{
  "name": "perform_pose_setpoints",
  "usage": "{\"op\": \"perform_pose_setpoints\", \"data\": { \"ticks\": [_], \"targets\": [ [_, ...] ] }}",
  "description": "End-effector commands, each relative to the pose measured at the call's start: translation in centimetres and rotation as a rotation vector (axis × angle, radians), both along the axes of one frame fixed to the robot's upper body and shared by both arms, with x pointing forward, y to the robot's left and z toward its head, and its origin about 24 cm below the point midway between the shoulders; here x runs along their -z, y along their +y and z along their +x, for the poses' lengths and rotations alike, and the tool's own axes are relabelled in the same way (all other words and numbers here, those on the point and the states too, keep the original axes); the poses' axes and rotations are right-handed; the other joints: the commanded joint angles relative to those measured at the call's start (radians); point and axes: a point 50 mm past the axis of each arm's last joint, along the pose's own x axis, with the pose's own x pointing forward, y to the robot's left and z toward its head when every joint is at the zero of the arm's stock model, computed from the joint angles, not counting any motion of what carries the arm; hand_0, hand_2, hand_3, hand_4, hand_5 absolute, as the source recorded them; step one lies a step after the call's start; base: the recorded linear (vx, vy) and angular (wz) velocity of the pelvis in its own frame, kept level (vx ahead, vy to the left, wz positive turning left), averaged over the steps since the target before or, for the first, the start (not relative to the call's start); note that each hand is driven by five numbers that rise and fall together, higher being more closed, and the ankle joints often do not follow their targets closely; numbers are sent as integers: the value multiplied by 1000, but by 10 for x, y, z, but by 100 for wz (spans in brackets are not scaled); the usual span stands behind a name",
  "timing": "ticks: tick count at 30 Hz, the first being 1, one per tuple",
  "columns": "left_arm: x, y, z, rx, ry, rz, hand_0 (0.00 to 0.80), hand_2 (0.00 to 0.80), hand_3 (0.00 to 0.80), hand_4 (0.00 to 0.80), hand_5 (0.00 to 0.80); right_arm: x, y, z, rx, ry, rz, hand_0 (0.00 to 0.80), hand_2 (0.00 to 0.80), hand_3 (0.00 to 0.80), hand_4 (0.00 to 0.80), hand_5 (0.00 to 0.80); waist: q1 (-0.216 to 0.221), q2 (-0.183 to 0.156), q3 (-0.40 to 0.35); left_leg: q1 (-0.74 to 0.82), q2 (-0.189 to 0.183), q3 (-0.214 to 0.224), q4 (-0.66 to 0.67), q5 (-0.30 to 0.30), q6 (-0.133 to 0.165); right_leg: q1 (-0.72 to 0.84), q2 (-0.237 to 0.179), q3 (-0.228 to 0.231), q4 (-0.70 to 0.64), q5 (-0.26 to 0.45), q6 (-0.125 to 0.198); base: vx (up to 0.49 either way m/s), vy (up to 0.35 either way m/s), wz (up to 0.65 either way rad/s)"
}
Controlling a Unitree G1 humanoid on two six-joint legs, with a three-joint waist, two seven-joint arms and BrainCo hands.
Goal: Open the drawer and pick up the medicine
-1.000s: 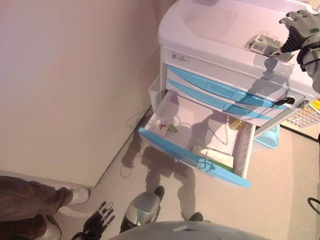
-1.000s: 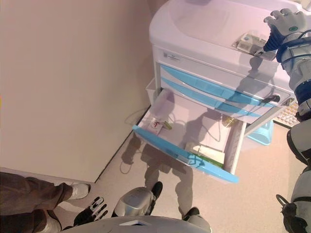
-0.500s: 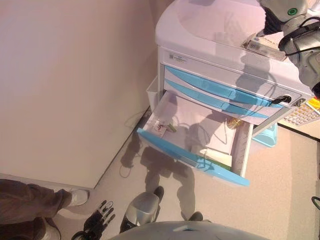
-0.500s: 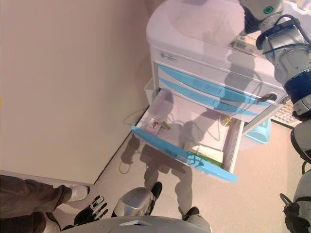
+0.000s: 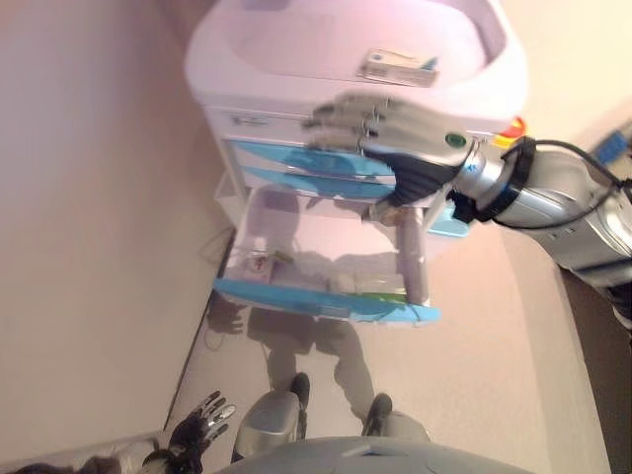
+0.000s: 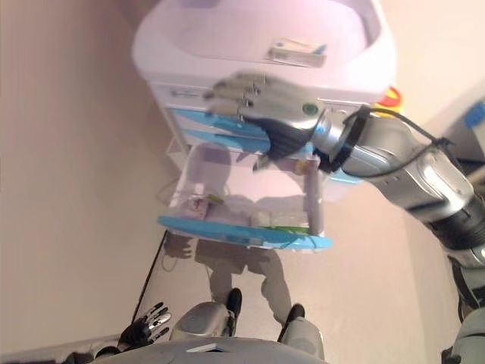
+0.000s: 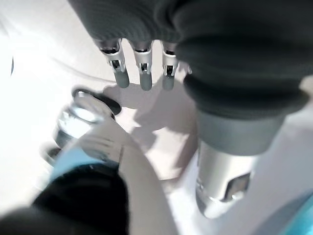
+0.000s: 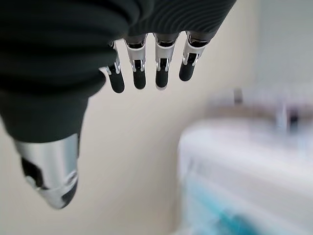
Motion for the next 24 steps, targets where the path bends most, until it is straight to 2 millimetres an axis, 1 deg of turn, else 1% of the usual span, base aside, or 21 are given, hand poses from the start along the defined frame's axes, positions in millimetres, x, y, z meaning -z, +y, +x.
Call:
{"op": "perform_pose_setpoints", "data": {
  "ticks": [1, 2, 3, 6, 9, 10, 11, 13, 16, 18, 20, 22, 24],
  "targets": [
    [-9, 15, 13, 217, -3, 193, 0, 0, 0, 0, 0, -5, -5, -5, -71, 291, -108, 0, 0, 0, 0, 0, -3, 30, -28, 22, 8, -2, -39, -85, -17, 17, -9, -5, 120, -65, 52, -116, -138, -64],
    [-11, 17, 21, 271, -2, 248, 0, 0, 0, 0, 0, 3, -5, -8, -93, 351, -143, 0, 0, 0, 0, 0, -15, 31, -29, 22, 13, 8, -40, -83, -21, 17, -6, -2, 113, -65, 51, -103, -123, -56],
    [-13, 18, 29, 343, -8, 307, 0, 0, 0, 0, 0, 8, -6, -9, -126, 458, -163, 0, 0, 0, 0, 0, -27, 31, -29, 23, 18, 16, -42, -79, -24, 17, -1, 2, 104, -65, 49, -93, -126, -42],
    [-18, 15, 48, 479, -37, 397, 0, 0, 0, 0, 0, 23, -7, -14, -162, 636, -192, 0, 0, 0, 0, 0, -59, 33, -28, 31, 29, 36, -50, -76, -34, 15, 7, 13, 88, -65, 48, -51, -114, -33],
    [-23, 11, 63, 536, -65, 429, 0, 0, 0, 0, 0, 39, -16, -22, -174, 761, -209, 0, 0, 0, 0, 0, -90, 33, -26, 36, 36, 50, -55, -75, -39, 13, 16, 30, 72, -62, 48, -34, -100, -20],
    [-25, 8, 70, 563, -83, 438, 0, 0, 0, 0, 0, 47, -22, -23, -162, 841, -216, 0, 0, 0, 0, 0, -105, 33, -24, 36, 39, 58, -53, -76, -41, 11, 20, 36, 67, -62, 47, -45, -86, -24],
    [-27, 6, 76, 581, -93, 447, 0, 0, 0, 0, 0, 53, -26, -25, -155, 868, -225, 0, 0, 0, 0, 0, -115, 32, -21, 35, 41, 66, -49, -78, -42, 7, 22, 40, 67, -62, 47, -49, -87, -20],
    [-30, 3, 86, 622, -116, 477, 0, 0, 0, 0, 0, 69, -36, -24, -87, 940, -223, 0, 0, 0, 0, 0, -138, 33, -10, 34, 45, 80, -43, -81, -43, 3, 26, 48, 65, -64, 45, -52, -59, -11],
    [-40, 5, 105, 667, -152, 528, 0, 0, 0, 0, 0, 90, -51, -23, 9, 1077, -159, 0, 0, 0, 0, 0, -176, 34, 16, 30, 47, 102, -30, -85, -44, -12, 26, 61, 74, -64, 43, -61, -20, -19],
    [-45, 7, 114, 678, -177, 566, 0, 0, 0, 0, 0, 106, -62, -22, 71, 1158, -137, 0, 0, 0, 0, 0, -199, 35, 32, 32, 46, 112, -27, -86, -42, -22, 25, 73, 77, -62, 43, -40, 6, -22],
    [-54, 12, 127, 678, -203, 602, 0, 0, 0, 0, 0, 125, -75, -25, 142, 1228, -128, 0, 0, 0, 0, 0, -227, 39, 51, 29, 46, 127, -20, -89, -42, -37, 23, 89, 81, -58, 46, -51, 46, -18],
    [-64, 16, 142, 688, -241, 654, 0, 0, 0, 0, 0, 143, -89, -25, 221, 1327, -55, 0, 0, 0, 0, 0, -253, 47, 76, 19, 45, 143, -6, -92, -42, -54, 19, 105, 89, -54, 46, -57, 88, -19],
    [-73, 21, 154, 647, -274, 686, 0, 0, 0, 0, 0, 163, -103, -25, 301, 1393, -2, 0, 0, 0, 0, 0, -277, 56, 99, 11, 44, 158, 2, -93, -44, -70, 15, 119, 95, -51, 46, -35, 150, -25]
  ]
}}
